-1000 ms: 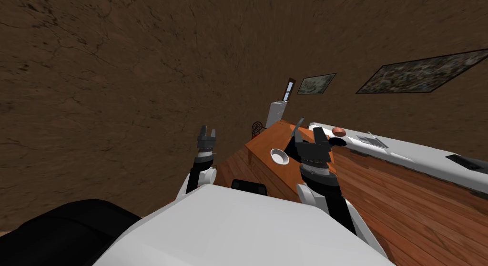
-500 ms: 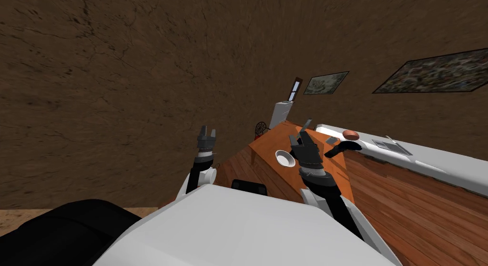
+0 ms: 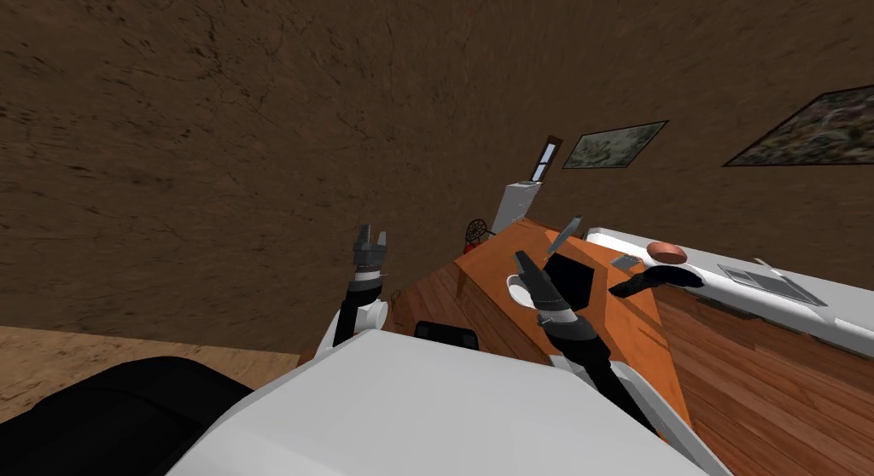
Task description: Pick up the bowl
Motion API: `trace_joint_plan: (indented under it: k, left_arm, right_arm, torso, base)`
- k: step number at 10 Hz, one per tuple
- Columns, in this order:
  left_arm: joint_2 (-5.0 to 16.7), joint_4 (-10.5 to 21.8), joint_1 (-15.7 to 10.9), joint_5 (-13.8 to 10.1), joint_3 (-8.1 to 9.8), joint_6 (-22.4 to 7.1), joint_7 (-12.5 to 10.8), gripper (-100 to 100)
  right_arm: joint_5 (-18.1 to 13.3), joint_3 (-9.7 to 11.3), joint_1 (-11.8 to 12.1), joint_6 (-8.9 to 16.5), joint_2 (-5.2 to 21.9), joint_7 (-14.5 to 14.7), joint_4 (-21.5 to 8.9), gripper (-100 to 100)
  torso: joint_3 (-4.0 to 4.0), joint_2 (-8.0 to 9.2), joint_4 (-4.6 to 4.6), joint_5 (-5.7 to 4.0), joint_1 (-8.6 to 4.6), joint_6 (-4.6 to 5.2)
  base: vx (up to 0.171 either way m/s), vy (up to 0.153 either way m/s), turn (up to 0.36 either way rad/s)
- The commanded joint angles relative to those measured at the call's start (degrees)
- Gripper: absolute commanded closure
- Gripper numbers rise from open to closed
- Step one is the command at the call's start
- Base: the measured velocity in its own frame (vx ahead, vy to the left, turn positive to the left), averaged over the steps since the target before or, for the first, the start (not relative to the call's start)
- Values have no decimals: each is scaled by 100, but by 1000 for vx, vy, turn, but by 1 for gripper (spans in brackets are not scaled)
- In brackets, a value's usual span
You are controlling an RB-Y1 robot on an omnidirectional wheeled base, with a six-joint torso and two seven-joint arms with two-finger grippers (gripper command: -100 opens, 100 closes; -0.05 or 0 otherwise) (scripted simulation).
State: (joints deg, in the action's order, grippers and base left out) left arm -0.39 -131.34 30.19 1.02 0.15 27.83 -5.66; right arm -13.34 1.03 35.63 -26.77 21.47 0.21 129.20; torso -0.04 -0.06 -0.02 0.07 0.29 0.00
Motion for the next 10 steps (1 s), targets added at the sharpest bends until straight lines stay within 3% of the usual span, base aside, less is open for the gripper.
trace_joint_plan:
  k: [1, 4, 5, 9, 10]
  left_arm:
    - [0, 0, 0, 0, 0, 0, 0, 0]
    - [0, 0, 0, 0, 0, 0, 0, 0]
    - [0, 0, 0, 0, 0, 0, 0, 0]
    - [1, 0, 1, 0, 1, 0, 0, 0]
    - [1, 0, 0, 0, 1, 0, 0, 0]
  right_arm:
    - [-197, -6, 96, 134, 210, 277, -187, -100]
    - [-604, -59, 400, 284, 550, 788, -635, -100]
    - [-604, -59, 400, 284, 550, 849, -635, -100]
    - [-1077, -131, 745, 426, 849, 1527, -1202, -100]
    - [-1077, -131, 745, 426, 849, 1529, -1202, -100]
  torso:
    - [0, 0, 0, 0, 0, 0]
    - [-5, -9, -2, 0, -3, 0]
    - [-7, -13, -2, 0, -1, -1]
    - [-5, -8, -1, -2, -16, 2]
    - [-2, -4, -1, -2, -16, 2]
  base:
    - [34, 89, 165]
    - [54, 80, 176]
    - [45, 47, 32]
    - [49, 38, 103]
    - [33, 27, 66]
